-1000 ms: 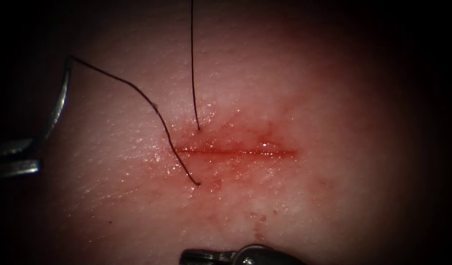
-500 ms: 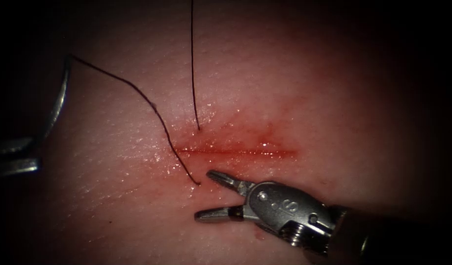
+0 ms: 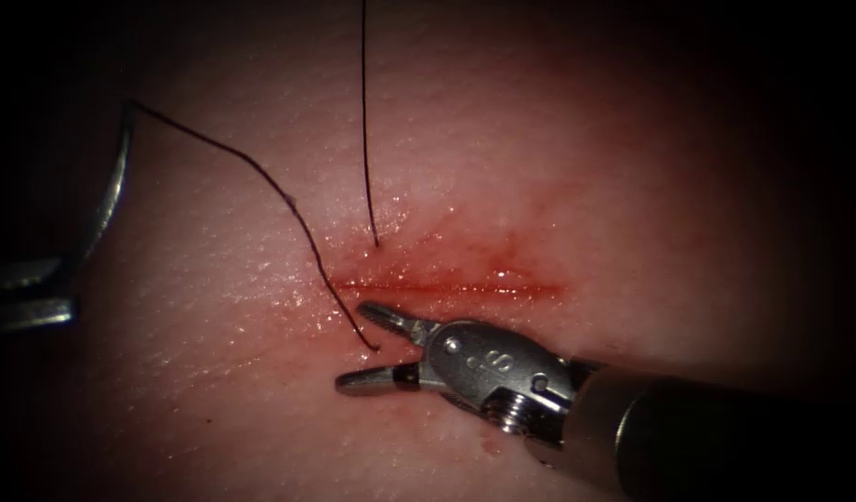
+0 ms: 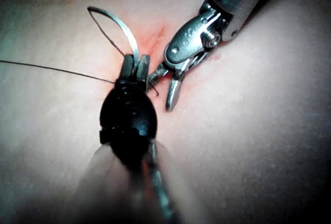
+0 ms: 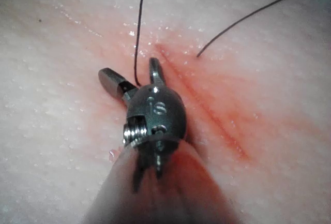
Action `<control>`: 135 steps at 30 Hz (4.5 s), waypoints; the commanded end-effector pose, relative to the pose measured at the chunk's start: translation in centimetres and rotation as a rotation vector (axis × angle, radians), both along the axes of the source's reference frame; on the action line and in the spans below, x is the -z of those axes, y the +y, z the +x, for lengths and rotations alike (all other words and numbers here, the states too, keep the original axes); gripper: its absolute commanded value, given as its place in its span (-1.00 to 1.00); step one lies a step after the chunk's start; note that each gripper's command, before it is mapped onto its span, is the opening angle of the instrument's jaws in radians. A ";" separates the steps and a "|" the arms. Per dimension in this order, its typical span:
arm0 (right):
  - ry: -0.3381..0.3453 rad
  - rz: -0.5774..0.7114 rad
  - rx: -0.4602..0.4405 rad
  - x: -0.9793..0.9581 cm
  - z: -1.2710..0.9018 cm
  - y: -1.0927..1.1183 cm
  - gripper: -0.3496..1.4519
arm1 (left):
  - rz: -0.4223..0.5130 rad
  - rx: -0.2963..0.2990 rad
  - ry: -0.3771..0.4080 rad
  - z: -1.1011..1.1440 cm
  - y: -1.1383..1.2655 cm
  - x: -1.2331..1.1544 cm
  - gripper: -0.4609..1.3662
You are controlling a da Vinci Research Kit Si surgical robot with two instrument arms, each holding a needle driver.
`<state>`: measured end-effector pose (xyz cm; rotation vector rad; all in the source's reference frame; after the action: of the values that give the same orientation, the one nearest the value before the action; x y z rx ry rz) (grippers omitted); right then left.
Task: Wound Closure
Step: Use the right tool to pull the suture through the incision
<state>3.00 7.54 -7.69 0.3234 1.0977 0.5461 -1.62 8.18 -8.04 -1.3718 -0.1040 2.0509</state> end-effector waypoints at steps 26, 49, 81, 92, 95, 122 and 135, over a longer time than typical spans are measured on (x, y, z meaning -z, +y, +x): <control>-0.027 0.257 -0.072 0.15 -0.06 -0.05 -1.00 | -0.004 -0.017 -0.019 -0.05 -0.03 0.02 -0.88; 0.020 0.348 -0.059 0.73 -0.08 -0.42 -1.00 | -0.027 -0.041 -0.034 -0.12 -0.06 -0.05 -0.88; 0.214 0.197 0.019 1.40 0.18 -0.74 0.81 | -0.048 -0.031 -0.009 0.01 -0.07 -0.15 -0.88; 0.288 0.066 0.063 1.18 -0.13 -0.42 0.98 | -0.104 0.020 0.096 0.42 0.23 -0.27 -0.88; 0.292 0.018 0.073 1.06 -0.24 -0.28 0.98 | -0.113 0.039 0.124 0.55 0.31 -0.33 -0.88; 0.164 -0.226 0.253 -0.07 -0.05 0.10 -1.00 | -0.121 0.041 0.124 0.61 0.32 -0.45 -0.88; 0.150 -0.013 0.187 0.24 -0.16 0.11 -1.00 | -0.116 0.042 0.118 0.58 0.30 -0.44 -0.88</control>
<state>2.85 7.64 -7.95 0.4600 1.1987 0.3546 -1.06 8.48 -7.60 -1.3034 0.1017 2.1234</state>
